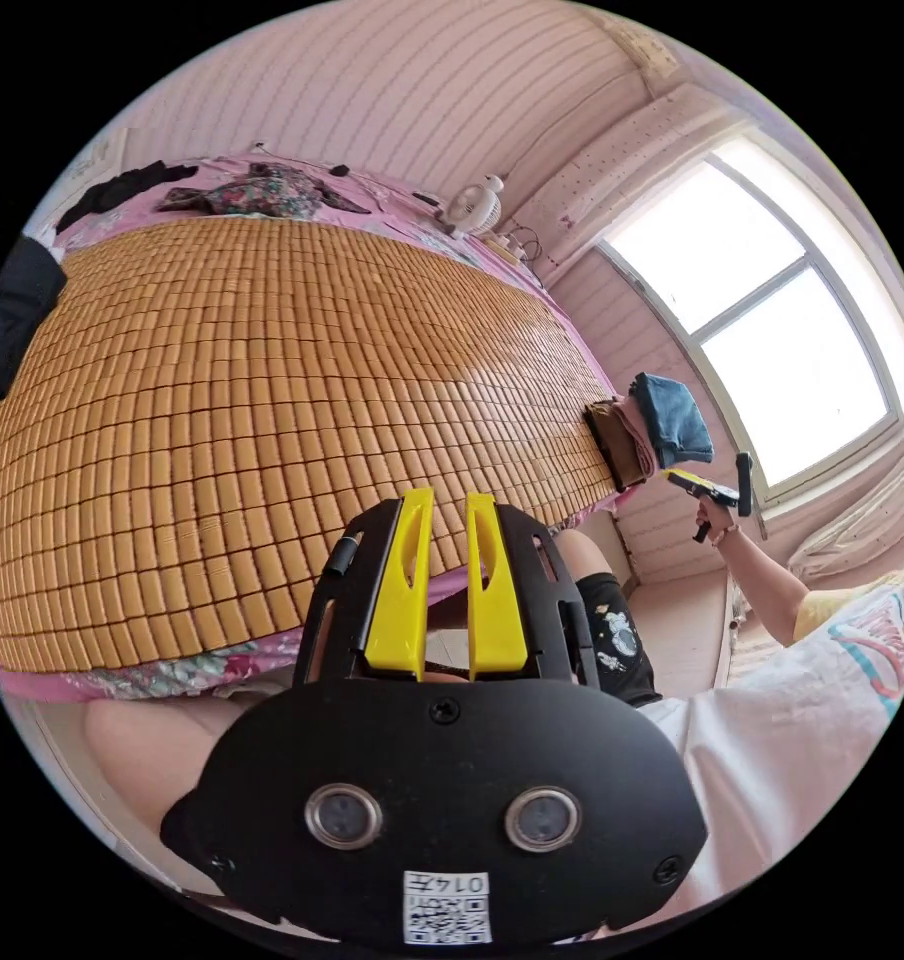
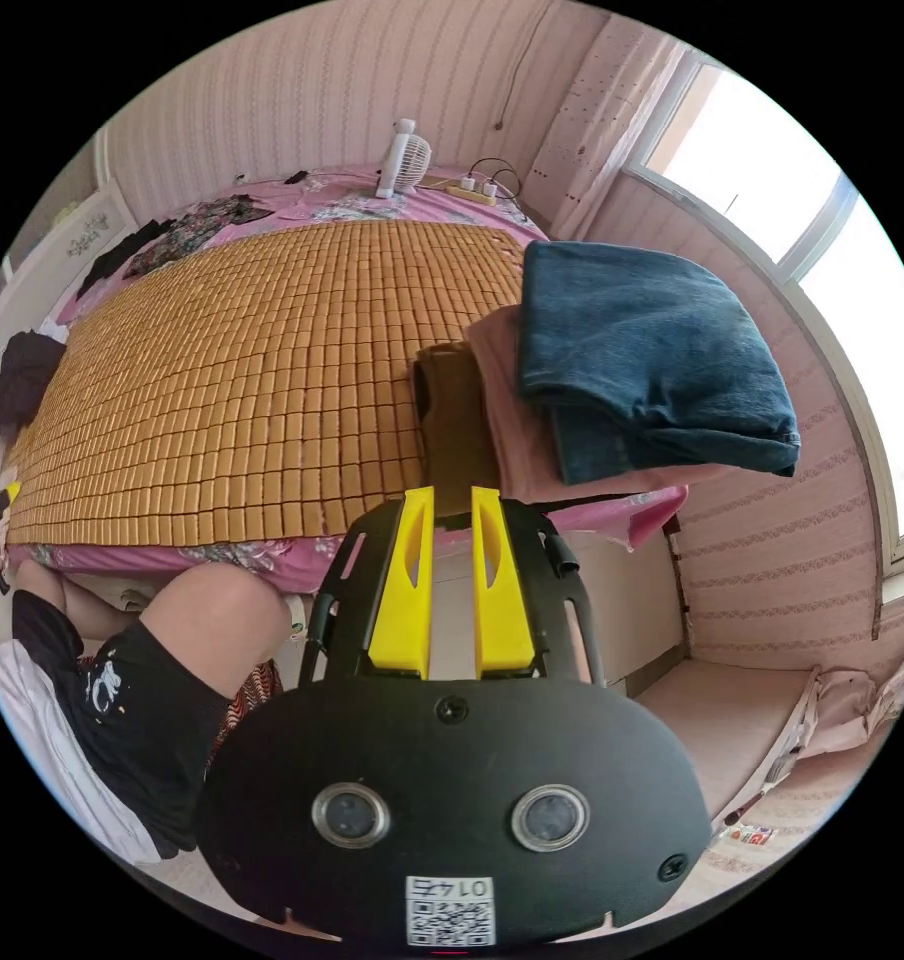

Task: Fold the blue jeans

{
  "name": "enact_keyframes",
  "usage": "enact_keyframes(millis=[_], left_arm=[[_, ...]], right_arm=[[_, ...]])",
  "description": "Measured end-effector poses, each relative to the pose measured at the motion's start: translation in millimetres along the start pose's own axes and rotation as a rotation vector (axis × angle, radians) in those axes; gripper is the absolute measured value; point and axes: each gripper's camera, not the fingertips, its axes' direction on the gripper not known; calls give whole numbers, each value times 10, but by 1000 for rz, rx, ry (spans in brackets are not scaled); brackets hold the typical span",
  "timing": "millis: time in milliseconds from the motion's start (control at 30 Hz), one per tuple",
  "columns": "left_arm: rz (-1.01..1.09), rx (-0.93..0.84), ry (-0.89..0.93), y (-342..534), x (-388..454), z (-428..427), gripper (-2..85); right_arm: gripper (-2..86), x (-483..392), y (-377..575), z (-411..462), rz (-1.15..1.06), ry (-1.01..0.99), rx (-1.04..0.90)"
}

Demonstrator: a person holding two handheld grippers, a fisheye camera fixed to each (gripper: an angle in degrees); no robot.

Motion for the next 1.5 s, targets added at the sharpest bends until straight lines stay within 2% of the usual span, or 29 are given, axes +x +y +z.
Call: enact_keyframes(millis=[267,367,433,500,667,733,833,933,1067,1133,1200,1267,1300,1333,1400,1500], left_arm=[[-353,293,-216,963,-1301,-1665,56],[-529,411,-271,1378,-1789,-2231,57],[-624,484,-299,1643,-2052,-2521,59],[-728,574,-326,1992,-2365,-2820,60],[-933,638,-346,2579,-2977,-3110,64],[-973,666,-333,2704,-3167,-3205,63],[-999,727,-308,2790,-3476,-3398,62],[-981,765,-339,2707,-3732,-3605,60],[-857,798,-408,2424,-3931,-3854,76],[-822,788,-466,2295,-3954,-3956,85],[-826,706,-615,2144,-3982,-4041,98],[-844,675,-682,2096,-4014,-4070,107],[-850,661,-670,2078,-4050,-4079,98],[-856,653,-656,2072,-4070,-4082,93],[-857,646,-614,2083,-4069,-4143,74],[-821,566,-576,2021,-3971,-4286,50]], right_arm=[[63,-2058,-561,91,-283,-377,-45],[64,-3024,-959,26,-456,-518,-64],[65,-3912,-1226,-98,-653,-573,-59],[66,-4615,-1382,-202,-825,-588,-69],[63,-6385,-1567,-492,-1247,-615,-100],[62,-7198,-1549,-609,-1446,-589,-115],[61,-8109,-1523,-737,-1628,-565,-84],[63,-8945,-1565,-787,-1705,-582,-66],[65,-9865,-1635,-773,-1750,-567,-53],[58,-10345,-1656,-828,-1712,-565,76],[46,-10670,-1669,-789,-1629,-543,125],[35,-10994,-1669,-641,-1557,-444,52],[27,-11158,-1658,-531,-1558,-391,-58],[20,-11177,-1704,-562,-1555,-459,-72],[8,-11186,-1742,-527,-1592,-457,-89],[7,-11111,-1855,-492,-1584,-359,-120]])
